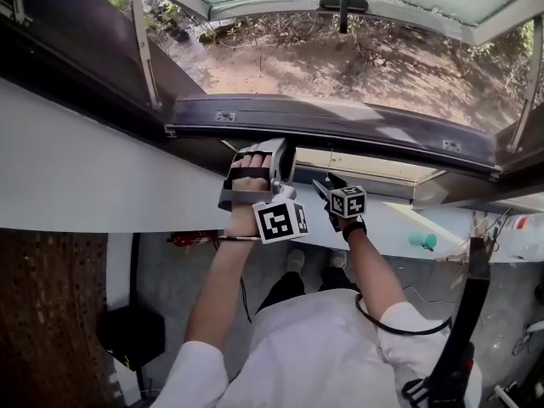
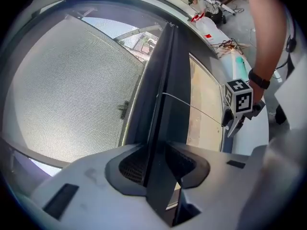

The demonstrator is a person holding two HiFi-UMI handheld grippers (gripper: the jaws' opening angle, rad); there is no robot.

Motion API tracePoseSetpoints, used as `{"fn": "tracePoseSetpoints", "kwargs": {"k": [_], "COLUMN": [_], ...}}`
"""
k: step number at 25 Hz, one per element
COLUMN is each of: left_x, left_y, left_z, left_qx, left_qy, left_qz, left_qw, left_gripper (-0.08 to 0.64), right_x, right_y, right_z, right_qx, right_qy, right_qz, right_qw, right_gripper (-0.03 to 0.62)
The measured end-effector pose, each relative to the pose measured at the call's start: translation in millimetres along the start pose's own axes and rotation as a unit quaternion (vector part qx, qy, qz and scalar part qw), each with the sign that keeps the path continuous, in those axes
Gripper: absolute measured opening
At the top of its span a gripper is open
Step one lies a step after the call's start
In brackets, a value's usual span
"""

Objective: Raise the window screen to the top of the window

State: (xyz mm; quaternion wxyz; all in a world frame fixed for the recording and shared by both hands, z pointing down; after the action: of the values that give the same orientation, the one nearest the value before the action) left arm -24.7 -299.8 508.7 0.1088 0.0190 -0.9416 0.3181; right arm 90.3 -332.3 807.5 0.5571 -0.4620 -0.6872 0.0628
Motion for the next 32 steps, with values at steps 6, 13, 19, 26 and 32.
{"fn": "tracePoseSetpoints", "kwargs": {"k": [6,13,19,26,32], "left_x": [1.6,1.8,4.2,7.6,6.2], "left_y": [1.0,0.4,0.8,1.2,1.1], "left_z": [0.0,-1.4,-1.2,-3.5,-8.3], "left_qx": [-0.004,-0.004,-0.009,-0.012,-0.002], "left_qy": [-0.004,-0.009,-0.008,-0.009,-0.076], "left_qz": [0.001,-0.003,-0.019,-0.046,0.008], "left_qw": [1.0000,0.9999,0.9998,0.9988,0.9971], "left_gripper": [0.118,0.118,0.118,0.118,0.095], "right_x": [3.1,-15.7,10.4,32.7,46.8], "right_y": [8.7,12.6,35.4,67.9,86.4], "right_z": [17.9,37.9,47.2,52.0,47.0], "right_qx": [-0.016,-0.013,-0.048,-0.033,0.007], "right_qy": [-0.013,0.008,-0.014,0.015,0.034], "right_qz": [-0.008,-0.020,-0.036,-0.045,-0.034], "right_qw": [1.000,1.000,0.998,0.998,0.999], "right_gripper": [0.245,0.086,-0.008,-0.008,-0.008]}}
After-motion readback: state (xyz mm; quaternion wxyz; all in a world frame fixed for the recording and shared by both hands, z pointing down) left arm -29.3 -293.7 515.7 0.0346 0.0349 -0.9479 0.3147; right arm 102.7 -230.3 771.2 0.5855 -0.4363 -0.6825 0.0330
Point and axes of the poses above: the fingertips, and each gripper's own axes: y backward along the fingers, z to its left, x out of its underside, the point moved 8 cm from there along y, backward along the fingers, and after that the axes turned 12 degrees about x, right-handed, at the moved point
